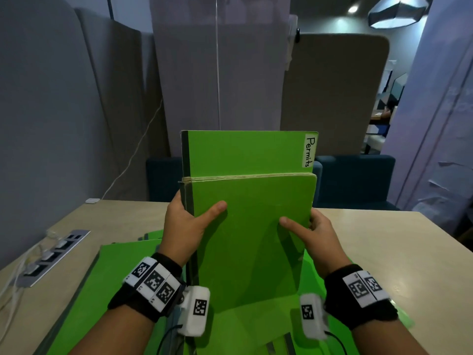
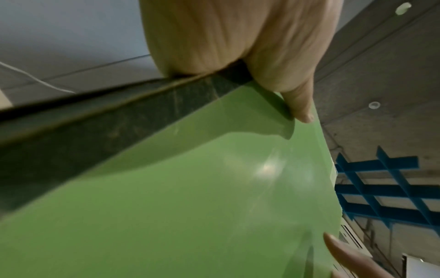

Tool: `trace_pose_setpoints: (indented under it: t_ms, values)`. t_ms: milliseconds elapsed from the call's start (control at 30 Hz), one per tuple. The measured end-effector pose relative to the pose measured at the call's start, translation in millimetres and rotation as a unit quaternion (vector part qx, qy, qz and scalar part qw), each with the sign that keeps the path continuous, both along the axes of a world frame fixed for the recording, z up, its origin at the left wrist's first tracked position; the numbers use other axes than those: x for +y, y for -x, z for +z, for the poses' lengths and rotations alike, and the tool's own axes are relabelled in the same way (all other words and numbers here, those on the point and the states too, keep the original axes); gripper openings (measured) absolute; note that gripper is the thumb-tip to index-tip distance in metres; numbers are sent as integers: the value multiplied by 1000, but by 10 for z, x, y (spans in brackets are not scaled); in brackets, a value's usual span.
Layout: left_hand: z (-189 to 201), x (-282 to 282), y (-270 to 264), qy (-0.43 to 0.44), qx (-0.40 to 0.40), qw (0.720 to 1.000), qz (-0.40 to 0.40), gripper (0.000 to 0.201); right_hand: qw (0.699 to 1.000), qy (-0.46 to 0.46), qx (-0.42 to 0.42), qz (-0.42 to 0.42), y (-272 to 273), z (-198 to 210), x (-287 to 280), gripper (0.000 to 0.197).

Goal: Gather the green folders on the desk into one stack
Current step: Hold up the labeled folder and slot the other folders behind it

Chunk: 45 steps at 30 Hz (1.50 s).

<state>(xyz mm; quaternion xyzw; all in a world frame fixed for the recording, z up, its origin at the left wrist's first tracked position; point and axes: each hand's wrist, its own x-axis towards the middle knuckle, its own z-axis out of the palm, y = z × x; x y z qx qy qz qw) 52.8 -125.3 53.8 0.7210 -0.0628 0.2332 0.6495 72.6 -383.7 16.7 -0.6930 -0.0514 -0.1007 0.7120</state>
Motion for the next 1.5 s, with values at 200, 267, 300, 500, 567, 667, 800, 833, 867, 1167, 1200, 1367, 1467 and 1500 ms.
trace_pose_setpoints:
  t_ms: [200, 267, 300, 500, 567, 667, 800, 833, 867, 1167, 1200, 1367, 1467, 1500]
  values:
    - [205, -18, 22, -13, -65, 997, 35, 41, 995, -80, -55, -23, 53, 214, 195, 54]
    - [320, 56, 2, -6, -86, 995, 46, 41, 993, -70, -93, -29, 86, 296, 239, 48]
    - [344, 100, -18, 2, -87, 995, 45, 42, 992, -60, -105, -31, 92, 308, 253, 45]
    - [-75, 133, -23, 16, -5, 999, 46, 58, 997, -37, -69, -26, 147, -55, 358, 46]
    - [-141, 130, -39, 18, -1, 999, 45, 55, 996, -35, -75, -21, 147, -79, 344, 49]
    - [-137, 137, -46, 18, 4, 999, 28, 47, 997, -27, -70, -18, 150, -72, 331, 47]
    - [-151, 143, -46, 8, -5, 1000, 20, 50, 996, 16, -80, -35, 134, -73, 325, 34]
    - [-150, 139, -44, 6, -9, 1000, 22, 50, 996, 34, -78, -28, 132, -70, 300, 33]
    - [-145, 135, -44, 5, -14, 1000, 25, 49, 996, 57, -69, -17, 132, -64, 262, 33]
    - [90, 615, -98, -25, -78, 991, 104, 36, 914, 386, 105, -62, 108, -799, -517, 26]
    - [86, 699, -113, -26, -75, 991, 112, 36, 896, 416, 151, -40, 104, -883, -575, 29]
    - [-128, 898, -110, 4, -33, 991, 131, 27, 832, 506, 227, 17, 15, -949, -572, 66]
    - [-143, 902, -110, 12, -24, 992, 127, 28, 788, 571, 229, 28, -66, -949, -513, 76]
    - [-148, 900, -110, 8, -26, 992, 121, 28, 776, 589, 226, 24, -87, -965, -518, 78]
